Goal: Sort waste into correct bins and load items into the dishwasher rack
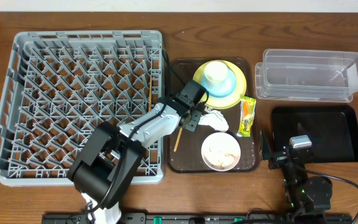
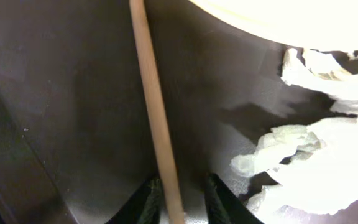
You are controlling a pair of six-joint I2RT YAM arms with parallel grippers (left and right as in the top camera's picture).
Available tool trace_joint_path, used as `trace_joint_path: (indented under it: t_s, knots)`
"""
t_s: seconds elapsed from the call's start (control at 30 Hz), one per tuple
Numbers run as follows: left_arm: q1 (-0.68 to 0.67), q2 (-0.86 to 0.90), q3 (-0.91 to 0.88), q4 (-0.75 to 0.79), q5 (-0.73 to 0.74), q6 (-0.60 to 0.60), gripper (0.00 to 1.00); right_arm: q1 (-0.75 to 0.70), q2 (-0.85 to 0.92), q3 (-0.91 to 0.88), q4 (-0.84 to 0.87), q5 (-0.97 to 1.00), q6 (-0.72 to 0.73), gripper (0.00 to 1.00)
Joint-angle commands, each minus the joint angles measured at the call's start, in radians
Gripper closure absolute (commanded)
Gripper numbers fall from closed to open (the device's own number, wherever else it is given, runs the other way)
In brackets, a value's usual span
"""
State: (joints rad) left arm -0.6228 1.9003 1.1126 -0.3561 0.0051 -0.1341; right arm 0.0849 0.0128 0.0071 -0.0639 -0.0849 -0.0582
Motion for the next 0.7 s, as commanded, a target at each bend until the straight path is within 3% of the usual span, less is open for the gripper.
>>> trace_joint_path:
  t_s: [0.0, 0.17, 0.47, 0.67]
  knots:
    - [0.005, 0.043, -0.002, -0.007, 0.006, 0.002, 0.81, -0.012, -0.002, -0.002, -0.004, 0.006, 0.012, 0.01]
    - [0.005, 0.028, -0.002, -0.007, 0.006, 0.002, 0.90, -0.012, -0.002, -0.002, -0.004, 0.006, 0.012, 0.01]
    - [0.005, -0.162, 0.029, -0.008, -0.007, -0.005, 0.93, -0.012, -0.002, -0.002, -0.004, 0.006, 0.012, 0.01]
    - [0.005, -0.366, 0.029, -0.051, -0.185, -0.043, 0.92, -0.012, -0.002, -0.002, -0.004, 0.006, 0.012, 0.01]
